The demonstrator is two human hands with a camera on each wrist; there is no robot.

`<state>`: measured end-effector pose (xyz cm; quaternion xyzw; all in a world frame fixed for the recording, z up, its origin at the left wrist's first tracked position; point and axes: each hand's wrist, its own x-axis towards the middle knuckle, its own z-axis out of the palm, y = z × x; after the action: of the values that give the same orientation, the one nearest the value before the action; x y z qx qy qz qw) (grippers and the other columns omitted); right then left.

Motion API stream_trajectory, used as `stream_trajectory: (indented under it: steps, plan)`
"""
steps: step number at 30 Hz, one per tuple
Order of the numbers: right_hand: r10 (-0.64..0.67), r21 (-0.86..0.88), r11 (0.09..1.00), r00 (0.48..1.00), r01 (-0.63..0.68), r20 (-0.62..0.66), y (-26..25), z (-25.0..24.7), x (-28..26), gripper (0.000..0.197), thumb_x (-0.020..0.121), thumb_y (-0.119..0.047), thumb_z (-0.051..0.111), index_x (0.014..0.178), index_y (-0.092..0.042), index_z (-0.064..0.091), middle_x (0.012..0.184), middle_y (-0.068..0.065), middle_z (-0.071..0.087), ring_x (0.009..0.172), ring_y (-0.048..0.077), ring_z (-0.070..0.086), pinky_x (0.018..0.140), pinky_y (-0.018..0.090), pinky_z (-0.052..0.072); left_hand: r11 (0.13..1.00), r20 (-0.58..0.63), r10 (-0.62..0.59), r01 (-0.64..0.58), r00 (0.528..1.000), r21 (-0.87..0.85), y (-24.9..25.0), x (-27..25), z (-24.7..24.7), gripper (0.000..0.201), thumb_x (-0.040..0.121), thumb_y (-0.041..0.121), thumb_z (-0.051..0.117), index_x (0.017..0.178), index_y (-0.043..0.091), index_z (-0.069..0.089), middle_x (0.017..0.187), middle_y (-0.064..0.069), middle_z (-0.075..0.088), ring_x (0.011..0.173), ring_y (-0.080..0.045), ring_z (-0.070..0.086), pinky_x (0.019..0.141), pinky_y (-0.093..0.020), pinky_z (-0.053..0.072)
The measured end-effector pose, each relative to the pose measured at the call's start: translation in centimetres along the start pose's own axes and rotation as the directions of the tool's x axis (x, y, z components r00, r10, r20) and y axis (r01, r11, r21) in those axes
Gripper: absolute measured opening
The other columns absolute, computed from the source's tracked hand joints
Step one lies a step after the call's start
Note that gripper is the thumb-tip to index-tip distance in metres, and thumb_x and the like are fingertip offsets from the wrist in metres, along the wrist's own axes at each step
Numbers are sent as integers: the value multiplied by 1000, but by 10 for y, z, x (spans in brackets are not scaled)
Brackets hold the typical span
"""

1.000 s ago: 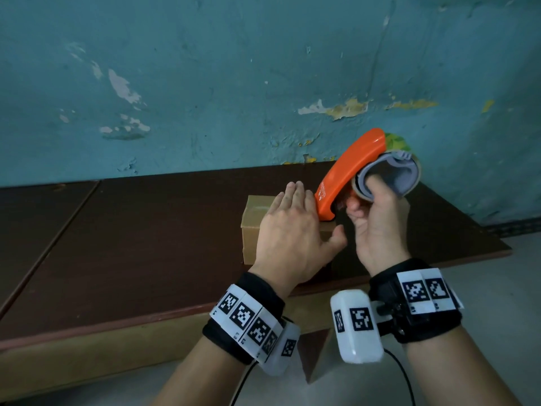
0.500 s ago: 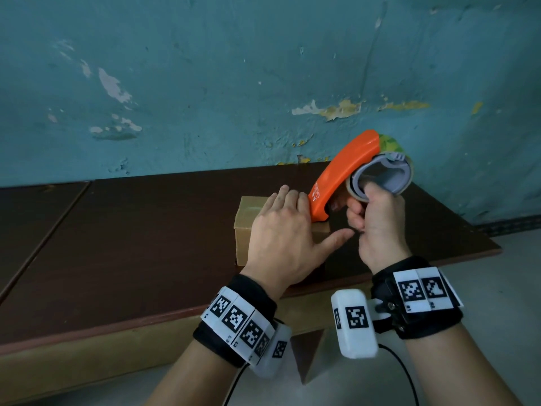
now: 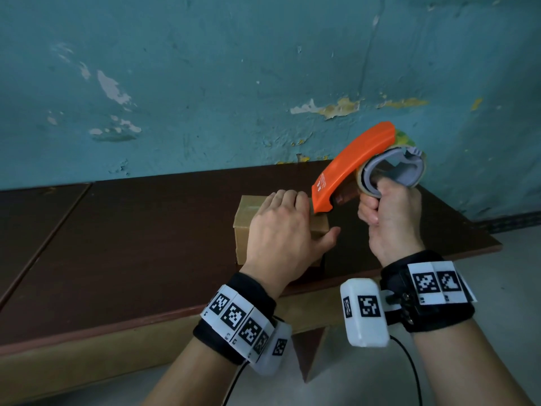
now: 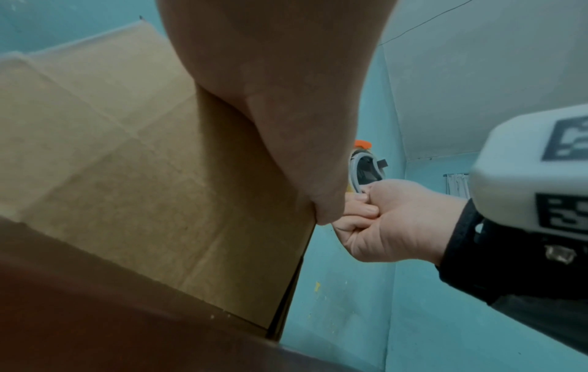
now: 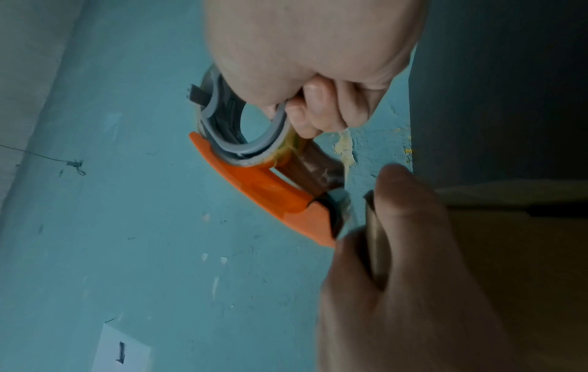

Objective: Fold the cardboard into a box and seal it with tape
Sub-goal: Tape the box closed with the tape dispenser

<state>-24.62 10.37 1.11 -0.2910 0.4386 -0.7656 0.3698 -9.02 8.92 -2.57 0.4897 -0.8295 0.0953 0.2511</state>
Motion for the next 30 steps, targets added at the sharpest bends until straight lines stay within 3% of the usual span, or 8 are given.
stream_trajectory:
  steps: [7,13,20,27,30]
  plan:
    - [-16,-46,999,1000,16,-3,-2,-7,0,30,93,1,46,68,-15,53,56,-4,42,43,7,34,39,22,18,1000,21,-5,4,1000,10,1,2,-3,69,89,74,39,116,16,65,111,-4,70,111,-22,64,106,-36,47]
    - [-94,-87,992,992,87,-80,-12,-23,11,30,87,1,49,63,-17,52,48,-7,43,37,6,35,36,21,19,1000,32,-16,16,999,16,3,1,-5,75,88,73,39,120,11,66,113,-8,71,114,-26,65,108,-38,46]
    - [-178,-148,975,982,167,-65,-15,-26,10,32,81,0,55,56,-18,49,44,-9,41,37,6,34,38,20,20,999,56,-21,19,998,37,5,1,-6,79,89,73,38,127,10,65,120,-8,70,120,-25,63,112,-38,44]
    - [-227,-323,925,972,199,-52,-10,-31,14,32,86,0,59,61,-19,56,43,-13,51,41,7,41,45,21,30,999,68,-36,34,997,28,4,1,-6,77,89,73,42,128,11,65,124,-8,70,123,-25,63,113,-38,42]
    - [-275,-378,890,961,255,1,-10,-32,14,30,85,-1,61,63,-21,61,47,-15,58,43,1,51,45,18,37,999,66,-35,34,997,19,4,1,-5,80,88,73,42,131,9,64,125,-9,70,124,-26,62,115,-39,42]
